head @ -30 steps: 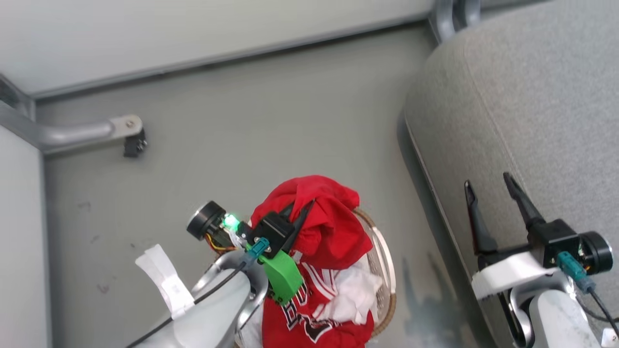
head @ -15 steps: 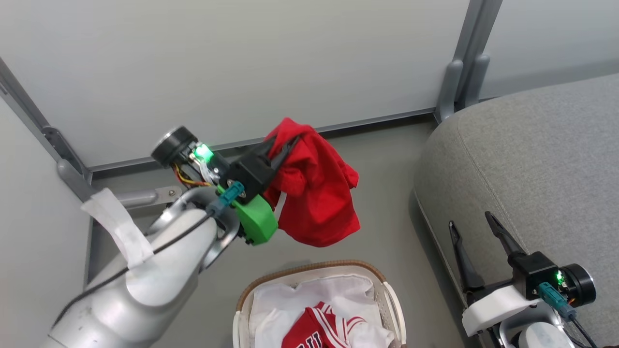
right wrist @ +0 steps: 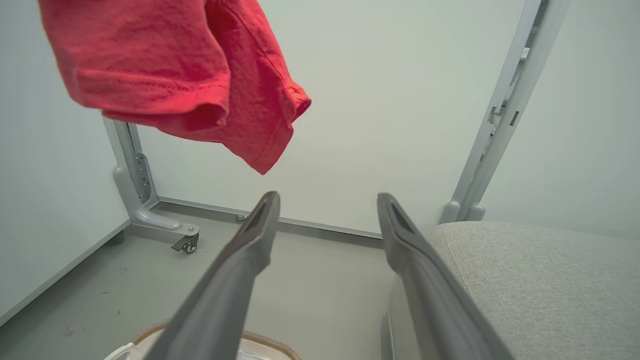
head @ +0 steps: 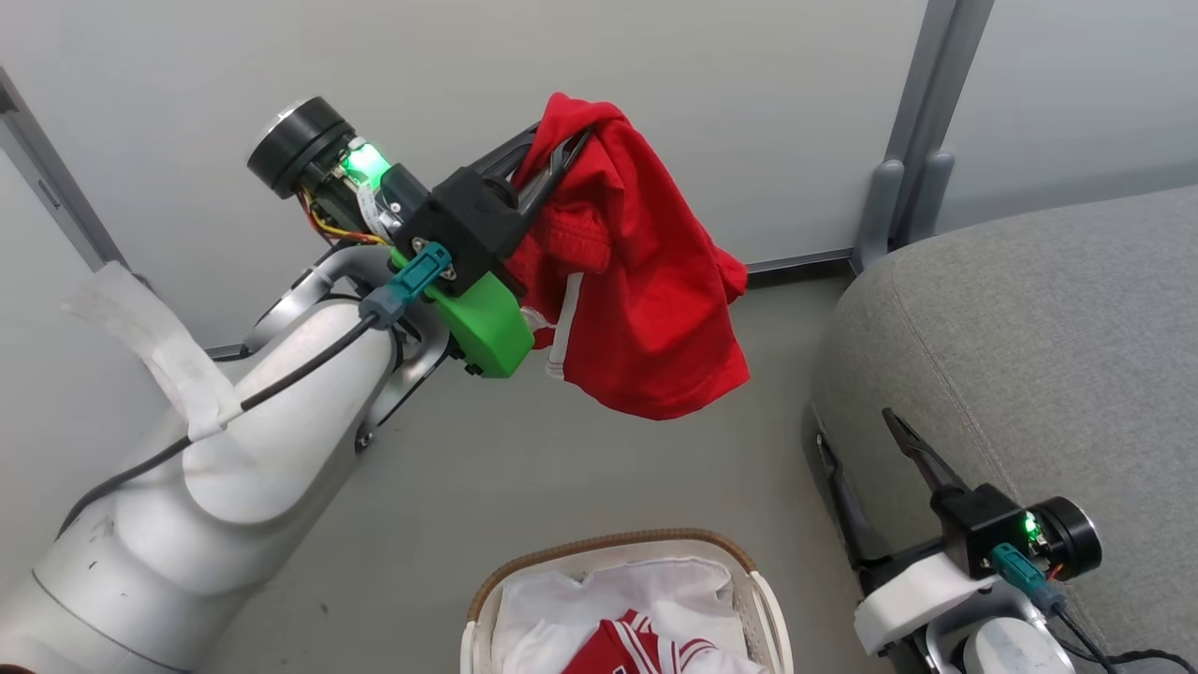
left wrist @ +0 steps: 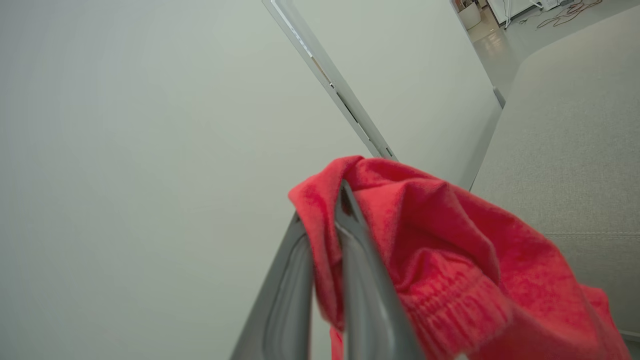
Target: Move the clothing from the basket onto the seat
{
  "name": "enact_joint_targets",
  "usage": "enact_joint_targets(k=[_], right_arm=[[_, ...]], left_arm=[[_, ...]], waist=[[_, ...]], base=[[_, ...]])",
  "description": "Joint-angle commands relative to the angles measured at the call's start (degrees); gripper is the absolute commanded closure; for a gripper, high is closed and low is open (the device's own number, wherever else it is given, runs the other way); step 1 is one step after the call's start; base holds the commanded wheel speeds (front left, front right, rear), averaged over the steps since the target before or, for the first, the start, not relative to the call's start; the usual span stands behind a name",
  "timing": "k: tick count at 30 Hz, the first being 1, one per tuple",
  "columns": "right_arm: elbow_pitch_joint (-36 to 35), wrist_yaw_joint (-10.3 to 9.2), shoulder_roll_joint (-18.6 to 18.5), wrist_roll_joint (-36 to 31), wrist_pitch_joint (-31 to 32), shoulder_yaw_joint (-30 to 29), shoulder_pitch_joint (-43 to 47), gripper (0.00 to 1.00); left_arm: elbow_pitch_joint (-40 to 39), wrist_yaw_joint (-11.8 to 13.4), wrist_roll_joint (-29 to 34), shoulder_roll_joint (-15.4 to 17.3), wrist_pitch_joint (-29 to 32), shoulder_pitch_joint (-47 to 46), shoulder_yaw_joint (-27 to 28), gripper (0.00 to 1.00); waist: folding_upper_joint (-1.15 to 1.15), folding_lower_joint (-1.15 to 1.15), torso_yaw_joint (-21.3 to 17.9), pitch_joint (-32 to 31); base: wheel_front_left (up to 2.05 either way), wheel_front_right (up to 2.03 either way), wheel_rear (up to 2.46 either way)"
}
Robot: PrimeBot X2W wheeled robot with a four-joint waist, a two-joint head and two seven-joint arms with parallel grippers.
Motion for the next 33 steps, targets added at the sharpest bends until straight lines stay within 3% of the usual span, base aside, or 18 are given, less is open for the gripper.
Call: enact_joint_targets(k=[1, 14, 32, 33], right_arm=[[0.30, -0.04, -0.22, -0.30, -0.12, 0.57, -0.71, 0.00], [2.84, -0.04, -0.24, -2.21, -0.12, 8.94, -7.60, 0.00], [3.20, -0.04, -0.23, -1.48, -0.12, 14.87, -18.98, 0.00], [3.20, -0.05, -0.23, -1.41, -0.12, 15.19, -19.16, 0.52]], left_arm=[[-0.52, -0.13, -0.51, 0.32, 0.25, -1.16, -0.13, 1.00], [-2.16, -0.15, -1.53, -0.73, 0.50, -2.81, -2.49, 1.00], [-3.51, 0.23, -2.58, -1.16, -0.06, -0.73, -4.33, 1.00], [-3.50, 0.29, -2.68, -1.16, -0.11, -0.56, -4.32, 1.00]], waist=[[0.00, 0.01, 0.17, -0.13], [0.00, 0.01, 1.81, -0.28], [0.00, 0.01, 3.12, -0.09], [0.00, 0.01, 3.15, -0.10]], base=[[0.00, 0.00, 0.00], [0.00, 0.00, 0.00], [0.00, 0.00, 0.00], [0.00, 0.00, 0.00]])
